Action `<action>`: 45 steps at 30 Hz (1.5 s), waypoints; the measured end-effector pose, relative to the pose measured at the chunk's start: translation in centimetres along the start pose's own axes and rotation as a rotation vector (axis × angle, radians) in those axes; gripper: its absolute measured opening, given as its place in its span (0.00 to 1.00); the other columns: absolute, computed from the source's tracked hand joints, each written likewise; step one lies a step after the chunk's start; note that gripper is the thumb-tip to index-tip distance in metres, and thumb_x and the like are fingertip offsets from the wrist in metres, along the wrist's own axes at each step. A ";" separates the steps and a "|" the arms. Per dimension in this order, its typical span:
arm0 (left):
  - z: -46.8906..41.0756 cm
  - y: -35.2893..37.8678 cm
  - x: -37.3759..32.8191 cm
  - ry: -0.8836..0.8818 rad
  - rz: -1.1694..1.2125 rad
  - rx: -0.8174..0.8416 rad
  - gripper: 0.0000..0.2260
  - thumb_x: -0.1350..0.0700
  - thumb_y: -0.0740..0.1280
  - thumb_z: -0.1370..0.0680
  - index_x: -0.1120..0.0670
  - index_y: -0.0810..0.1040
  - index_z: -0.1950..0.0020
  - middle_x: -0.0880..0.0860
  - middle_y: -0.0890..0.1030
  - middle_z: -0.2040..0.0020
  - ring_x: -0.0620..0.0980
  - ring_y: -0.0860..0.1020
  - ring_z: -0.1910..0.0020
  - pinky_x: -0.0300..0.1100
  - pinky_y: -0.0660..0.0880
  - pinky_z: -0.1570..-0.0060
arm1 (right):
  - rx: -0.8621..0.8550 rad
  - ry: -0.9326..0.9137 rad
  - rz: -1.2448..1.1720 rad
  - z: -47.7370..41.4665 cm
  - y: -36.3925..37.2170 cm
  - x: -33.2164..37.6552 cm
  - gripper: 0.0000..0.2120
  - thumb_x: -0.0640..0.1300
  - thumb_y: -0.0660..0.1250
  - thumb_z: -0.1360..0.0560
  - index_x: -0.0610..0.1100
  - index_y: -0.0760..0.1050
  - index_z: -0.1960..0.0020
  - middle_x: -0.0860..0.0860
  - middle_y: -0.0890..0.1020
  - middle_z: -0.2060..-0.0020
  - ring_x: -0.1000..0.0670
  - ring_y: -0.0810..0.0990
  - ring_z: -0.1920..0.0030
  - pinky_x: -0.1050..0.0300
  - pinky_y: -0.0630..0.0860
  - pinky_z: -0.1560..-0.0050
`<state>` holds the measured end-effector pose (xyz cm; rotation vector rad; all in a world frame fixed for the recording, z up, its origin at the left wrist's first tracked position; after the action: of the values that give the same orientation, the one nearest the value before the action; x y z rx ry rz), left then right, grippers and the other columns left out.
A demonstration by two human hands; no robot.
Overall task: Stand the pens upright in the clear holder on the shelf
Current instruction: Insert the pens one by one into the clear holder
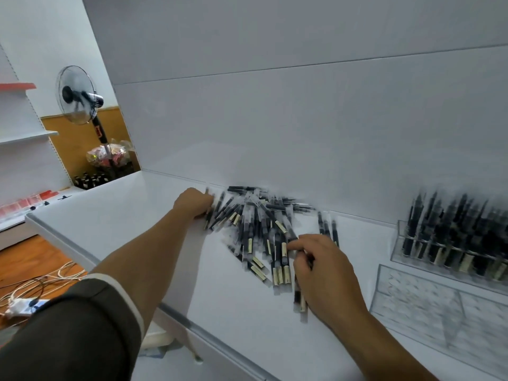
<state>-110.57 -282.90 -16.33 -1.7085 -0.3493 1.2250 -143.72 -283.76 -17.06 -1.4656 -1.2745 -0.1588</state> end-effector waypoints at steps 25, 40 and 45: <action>1.4 0.3 -0.8 0.041 -0.272 0.223 0.14 0.53 0.61 0.20 0.60 0.71 0.62 0.56 0.73 0.68 0.53 0.72 0.71 0.39 0.69 0.68 | 0.081 0.073 -0.380 0.8 0.3 0.2 0.10 0.46 0.66 0.22 0.60 0.77 0.45 0.61 0.78 0.49 0.58 0.82 0.63 0.63 0.79 0.71; 4.5 -0.6 -0.1 0.233 0.298 -0.022 0.12 0.51 0.57 0.19 0.57 0.76 0.45 0.51 0.79 0.56 0.54 0.78 0.52 0.49 0.75 0.48 | 0.037 0.091 -0.437 1.2 -0.8 0.8 0.14 0.40 0.59 0.18 0.57 0.78 0.45 0.58 0.80 0.50 0.62 0.80 0.70 0.66 0.74 0.75; 8.7 -1.1 -2.9 0.271 0.623 0.013 0.10 0.53 0.58 0.18 0.55 0.77 0.47 0.51 0.76 0.63 0.48 0.72 0.66 0.40 0.68 0.65 | -0.009 0.106 -0.533 1.6 -1.3 2.0 0.14 0.41 0.61 0.19 0.57 0.79 0.43 0.60 0.81 0.50 0.64 0.81 0.63 0.61 0.78 0.68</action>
<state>-118.92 -279.69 -13.97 -2.0147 0.3840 1.3886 -144.72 -281.66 -15.43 -1.0797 -1.5519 -0.5859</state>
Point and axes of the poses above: each hand's wrist, its own z-axis away from the middle knuckle, its own y-axis out of the palm, x = y × z, the point moved 6 cm from there along -z, towards the middle knuckle
